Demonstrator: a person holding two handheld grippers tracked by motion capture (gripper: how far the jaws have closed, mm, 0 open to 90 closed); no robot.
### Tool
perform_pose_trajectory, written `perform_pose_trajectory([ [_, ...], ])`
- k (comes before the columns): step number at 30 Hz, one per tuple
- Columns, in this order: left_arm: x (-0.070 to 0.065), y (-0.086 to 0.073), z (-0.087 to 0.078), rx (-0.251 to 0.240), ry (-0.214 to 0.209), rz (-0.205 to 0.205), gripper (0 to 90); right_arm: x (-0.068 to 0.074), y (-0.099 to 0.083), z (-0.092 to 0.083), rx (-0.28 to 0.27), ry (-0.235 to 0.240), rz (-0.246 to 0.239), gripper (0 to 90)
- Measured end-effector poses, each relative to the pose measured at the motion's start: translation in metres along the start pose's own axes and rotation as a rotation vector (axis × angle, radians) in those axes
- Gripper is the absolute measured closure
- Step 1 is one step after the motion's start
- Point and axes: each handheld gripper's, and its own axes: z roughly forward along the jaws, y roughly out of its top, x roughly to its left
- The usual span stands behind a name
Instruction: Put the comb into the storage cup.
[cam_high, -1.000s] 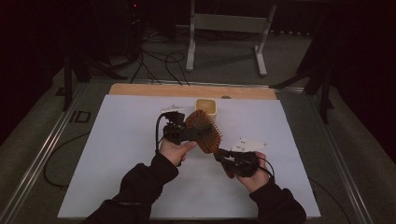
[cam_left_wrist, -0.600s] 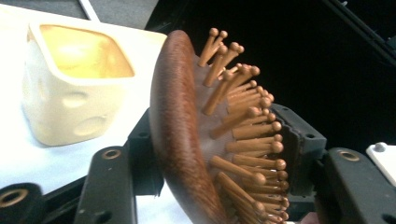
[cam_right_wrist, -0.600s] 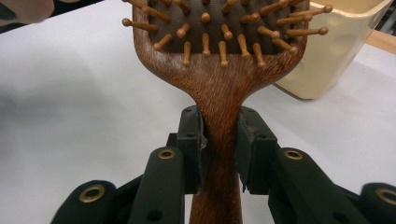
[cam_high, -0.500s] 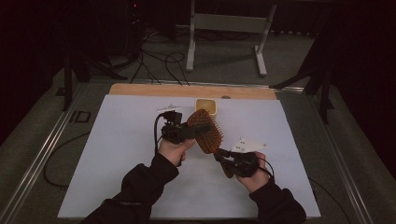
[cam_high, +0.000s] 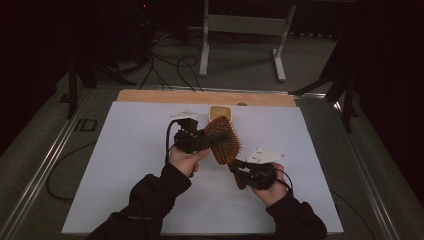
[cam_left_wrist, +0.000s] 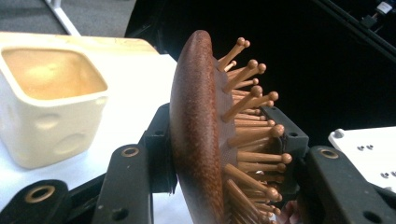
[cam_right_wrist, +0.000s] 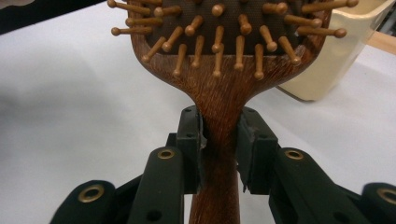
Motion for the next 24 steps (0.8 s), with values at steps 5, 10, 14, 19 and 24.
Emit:
perform_pose_trajectory([
  [5, -0.005, 0.005, -0.001, -0.008, -0.004, 0.027, 55.8, 0.0, 0.001, -0.002, -0.021, 0.006, 0.02, 70.6],
  [10, -0.012, 0.016, -0.007, -0.032, 0.0, 0.068, 56.0, -0.005, -0.002, 0.0, -0.019, 0.025, 0.076, 38.1],
  [14, -0.014, 0.027, -0.013, -0.063, -0.011, 0.084, 56.0, -0.005, -0.002, -0.003, -0.035, 0.023, 0.069, 25.5],
  [19, -0.018, 0.04, -0.02, -0.082, 0.007, 0.106, 56.0, -0.006, -0.004, -0.004, -0.035, 0.054, 0.059, 16.4],
  [24, -0.018, 0.049, -0.023, -0.097, 0.016, 0.12, 56.0, -0.007, -0.007, -0.006, -0.038, 0.06, 0.05, 10.5],
])
